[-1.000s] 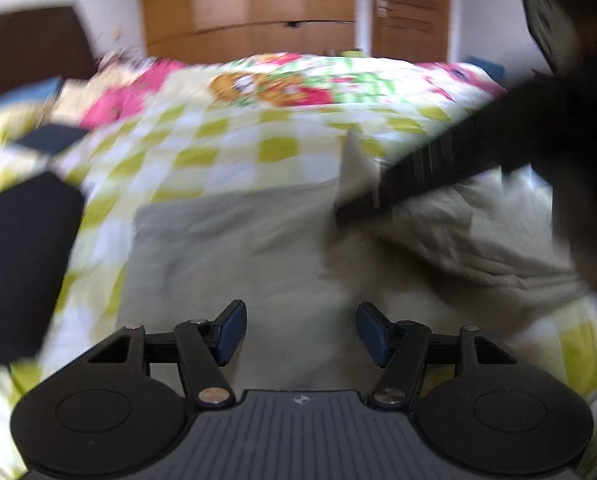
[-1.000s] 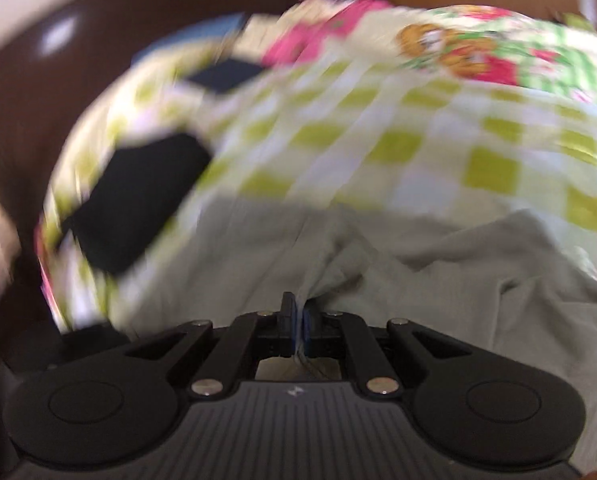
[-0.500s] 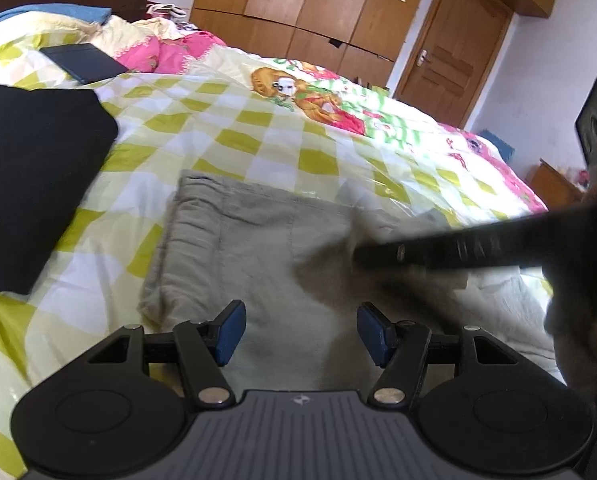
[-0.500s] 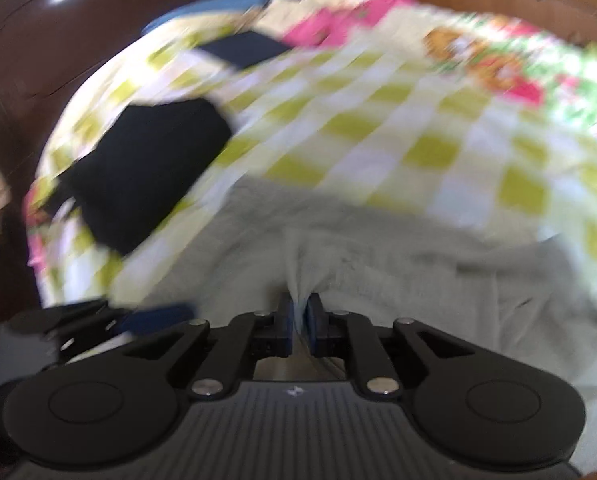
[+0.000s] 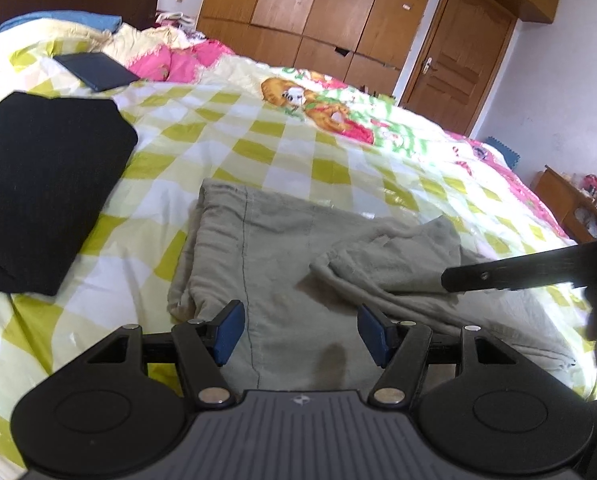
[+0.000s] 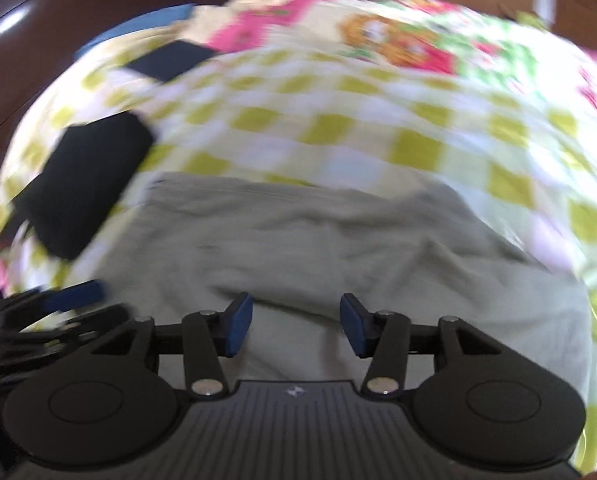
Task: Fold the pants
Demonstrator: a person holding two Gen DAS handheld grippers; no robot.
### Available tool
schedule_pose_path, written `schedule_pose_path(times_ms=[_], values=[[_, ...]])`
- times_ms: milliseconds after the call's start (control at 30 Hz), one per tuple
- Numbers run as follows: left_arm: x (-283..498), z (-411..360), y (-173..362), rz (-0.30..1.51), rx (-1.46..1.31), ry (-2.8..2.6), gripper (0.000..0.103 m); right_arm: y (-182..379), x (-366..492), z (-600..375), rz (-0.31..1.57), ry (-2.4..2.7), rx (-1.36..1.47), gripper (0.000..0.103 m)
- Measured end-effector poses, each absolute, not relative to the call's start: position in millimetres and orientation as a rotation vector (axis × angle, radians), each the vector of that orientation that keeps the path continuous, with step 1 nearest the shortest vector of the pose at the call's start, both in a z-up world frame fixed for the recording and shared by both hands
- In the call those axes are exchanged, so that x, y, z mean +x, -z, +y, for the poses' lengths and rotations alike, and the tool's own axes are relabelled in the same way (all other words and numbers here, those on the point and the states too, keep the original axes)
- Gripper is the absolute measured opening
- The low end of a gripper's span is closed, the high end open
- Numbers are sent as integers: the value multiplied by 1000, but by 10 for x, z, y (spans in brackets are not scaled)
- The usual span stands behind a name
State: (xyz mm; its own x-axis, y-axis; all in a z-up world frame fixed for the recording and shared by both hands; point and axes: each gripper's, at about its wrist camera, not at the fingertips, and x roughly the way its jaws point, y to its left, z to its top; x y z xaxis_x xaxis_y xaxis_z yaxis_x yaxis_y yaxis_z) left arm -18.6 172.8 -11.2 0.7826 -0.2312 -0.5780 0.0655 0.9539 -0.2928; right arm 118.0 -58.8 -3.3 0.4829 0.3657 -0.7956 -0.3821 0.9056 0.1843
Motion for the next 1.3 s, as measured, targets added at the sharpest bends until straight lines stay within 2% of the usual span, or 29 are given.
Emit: schedule_pose_path(times_ms=[200, 500, 700, 733, 800, 833, 867, 1100, 1200, 1233, 1267, 1300], values=[[-65, 1664, 43, 624, -291, 221, 77, 113, 1405, -644, 1025, -455, 86, 50], [337, 1536, 202, 758, -389, 228, 77, 83, 1653, -632, 987, -485, 55, 50], [407, 1353, 204, 766, -331, 238, 73, 167, 1816, -524, 1060, -580, 23, 53], [418, 1333, 195, 764, -324, 242, 68, 182, 1835, -505, 1062, -590, 17, 53], [425, 1294, 184, 763, -304, 243, 49, 190, 1876, -478, 1062, -609, 6, 31], [432, 1267, 184, 766, -286, 243, 32, 185, 1895, -459, 1064, -618, 5, 11], [434, 1249, 186, 769, -275, 239, 25, 159, 1914, -437, 1060, -631, 3, 7], [352, 1343, 157, 737, -343, 232, 21, -98, 2101, -29, 894, -720, -123, 7], [282, 1382, 130, 716, -375, 234, 21, -3, 2261, 176, 870, -707, -164, 13], [263, 1383, 129, 715, -372, 234, 21, 38, 2311, 232, 891, -682, -184, 24], [239, 1385, 131, 715, -365, 232, 21, 59, 2322, 233, 904, -660, -186, 29], [213, 1391, 137, 716, -362, 232, 21, 41, 2302, 189, 896, -651, -168, 28]])
